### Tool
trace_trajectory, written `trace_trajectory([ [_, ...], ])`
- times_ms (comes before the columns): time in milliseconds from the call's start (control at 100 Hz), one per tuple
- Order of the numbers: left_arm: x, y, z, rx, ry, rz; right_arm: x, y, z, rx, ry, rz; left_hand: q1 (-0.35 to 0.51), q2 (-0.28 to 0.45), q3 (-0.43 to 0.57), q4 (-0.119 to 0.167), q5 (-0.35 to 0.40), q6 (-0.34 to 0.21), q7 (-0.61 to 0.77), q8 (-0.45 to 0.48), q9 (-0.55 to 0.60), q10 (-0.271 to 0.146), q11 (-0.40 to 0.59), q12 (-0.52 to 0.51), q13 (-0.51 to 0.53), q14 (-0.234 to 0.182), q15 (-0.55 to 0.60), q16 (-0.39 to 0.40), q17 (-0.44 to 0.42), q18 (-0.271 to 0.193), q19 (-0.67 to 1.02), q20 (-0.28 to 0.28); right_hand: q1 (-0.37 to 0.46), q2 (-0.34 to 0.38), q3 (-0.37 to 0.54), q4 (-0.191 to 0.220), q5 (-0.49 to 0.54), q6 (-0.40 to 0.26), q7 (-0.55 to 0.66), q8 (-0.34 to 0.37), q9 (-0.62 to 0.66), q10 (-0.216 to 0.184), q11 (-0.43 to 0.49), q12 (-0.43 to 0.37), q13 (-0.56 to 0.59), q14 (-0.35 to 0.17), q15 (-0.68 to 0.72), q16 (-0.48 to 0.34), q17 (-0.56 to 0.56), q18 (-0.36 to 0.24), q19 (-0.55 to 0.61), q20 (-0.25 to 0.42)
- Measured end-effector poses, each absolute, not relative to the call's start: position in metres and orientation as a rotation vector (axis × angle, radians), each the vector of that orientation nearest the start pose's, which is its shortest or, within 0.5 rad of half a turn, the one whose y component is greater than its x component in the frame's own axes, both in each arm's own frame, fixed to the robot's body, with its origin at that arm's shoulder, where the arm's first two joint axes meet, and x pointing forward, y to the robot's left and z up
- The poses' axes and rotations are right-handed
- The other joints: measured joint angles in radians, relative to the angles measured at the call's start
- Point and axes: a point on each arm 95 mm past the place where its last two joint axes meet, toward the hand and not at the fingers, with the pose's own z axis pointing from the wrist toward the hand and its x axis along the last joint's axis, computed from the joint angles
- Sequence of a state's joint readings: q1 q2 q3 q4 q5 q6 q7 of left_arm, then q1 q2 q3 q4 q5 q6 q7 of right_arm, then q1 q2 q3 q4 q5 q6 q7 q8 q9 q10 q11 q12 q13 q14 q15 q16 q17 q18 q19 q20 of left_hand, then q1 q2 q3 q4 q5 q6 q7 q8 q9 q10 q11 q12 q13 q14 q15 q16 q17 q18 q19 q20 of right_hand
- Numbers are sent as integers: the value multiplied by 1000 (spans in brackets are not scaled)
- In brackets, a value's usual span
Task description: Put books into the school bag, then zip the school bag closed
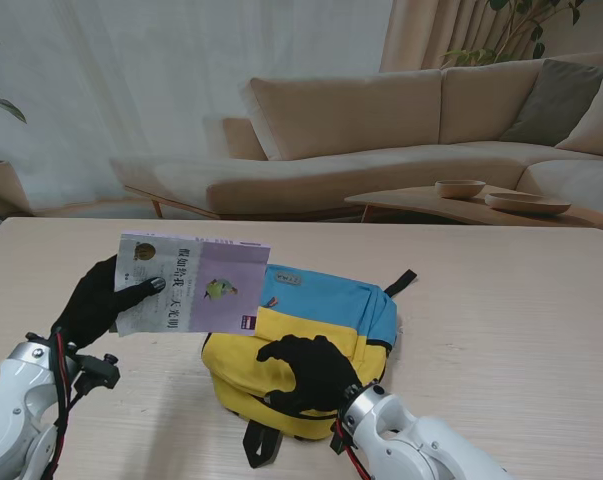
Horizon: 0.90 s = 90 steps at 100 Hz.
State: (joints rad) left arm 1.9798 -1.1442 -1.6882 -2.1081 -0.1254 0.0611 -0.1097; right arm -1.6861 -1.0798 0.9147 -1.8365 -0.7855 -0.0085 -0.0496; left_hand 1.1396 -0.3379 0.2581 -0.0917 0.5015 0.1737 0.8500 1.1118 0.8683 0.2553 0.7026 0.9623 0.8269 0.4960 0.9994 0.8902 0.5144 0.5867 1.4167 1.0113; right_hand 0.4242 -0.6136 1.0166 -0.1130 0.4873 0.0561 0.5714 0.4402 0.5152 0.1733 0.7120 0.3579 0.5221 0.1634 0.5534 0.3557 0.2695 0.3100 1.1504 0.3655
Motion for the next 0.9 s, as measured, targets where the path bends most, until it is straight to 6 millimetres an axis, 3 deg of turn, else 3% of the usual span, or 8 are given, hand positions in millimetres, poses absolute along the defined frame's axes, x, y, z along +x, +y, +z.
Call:
trace_trajectory([
  [310,313,72,-222,-2073,587,-2169,299,146,-337,1260,1764,1807,0,0,0,0,0,0,0,1,0,0,0,6,0,0,1,1,0,0,0,2,-11,9,-4,24,62,-27,32,1,53,-15,85,30,17,-16,115,53,41,-24,62,30],
  [490,312,71,-223,-2079,590,-2168,301,150,-348,1228,1796,1745,0,0,-1,0,0,0,0,8,0,0,0,7,0,0,1,1,0,0,0,4,-9,11,92,24,122,-61,49,3,98,-31,104,34,64,-21,148,67,79,-25,89,51],
  [520,311,71,-223,-2080,589,-2169,302,150,-349,1228,1790,1741,-1,0,-1,0,0,0,0,8,0,0,0,7,0,0,1,1,0,0,0,4,25,5,102,20,142,-77,86,-23,129,-34,111,34,84,-26,156,68,94,-25,98,54],
  [580,311,70,-224,-2084,587,-2172,303,150,-350,1232,1772,1738,-1,0,-1,0,0,0,0,8,0,0,0,7,0,0,1,1,0,0,0,4,144,-24,108,-39,219,-116,251,-136,200,-40,111,34,145,-28,170,68,132,-25,111,62],
  [670,311,70,-224,-2088,584,-2174,304,150,-350,1242,1745,1752,-1,0,-1,0,0,0,0,9,0,0,1,7,0,0,1,1,0,0,0,4,245,-33,106,-62,339,-137,339,-162,340,-41,107,26,261,-23,194,68,199,-22,136,68],
  [720,311,70,-224,-2090,584,-2173,305,150,-349,1260,1727,1765,-1,0,-1,0,0,0,0,9,0,0,1,7,0,0,1,2,0,0,0,8,253,-32,106,-62,371,-142,341,-94,408,-41,97,26,322,-18,221,68,236,-17,158,68],
  [790,310,70,-223,-2091,586,-2175,307,149,-348,1298,1696,1785,-1,0,-1,0,0,0,0,9,0,0,1,7,0,0,1,2,0,0,0,9,266,-31,106,-63,382,-149,323,74,477,-41,114,57,403,-9,299,69,297,6,200,69],
  [900,306,69,-220,-2083,596,-2182,307,148,-343,1322,1617,1823,-1,0,-1,0,0,0,0,12,0,0,2,7,0,0,1,2,0,0,0,9,284,-31,109,-67,378,-147,292,281,497,-41,273,171,450,-2,492,125,350,25,293,103],
])
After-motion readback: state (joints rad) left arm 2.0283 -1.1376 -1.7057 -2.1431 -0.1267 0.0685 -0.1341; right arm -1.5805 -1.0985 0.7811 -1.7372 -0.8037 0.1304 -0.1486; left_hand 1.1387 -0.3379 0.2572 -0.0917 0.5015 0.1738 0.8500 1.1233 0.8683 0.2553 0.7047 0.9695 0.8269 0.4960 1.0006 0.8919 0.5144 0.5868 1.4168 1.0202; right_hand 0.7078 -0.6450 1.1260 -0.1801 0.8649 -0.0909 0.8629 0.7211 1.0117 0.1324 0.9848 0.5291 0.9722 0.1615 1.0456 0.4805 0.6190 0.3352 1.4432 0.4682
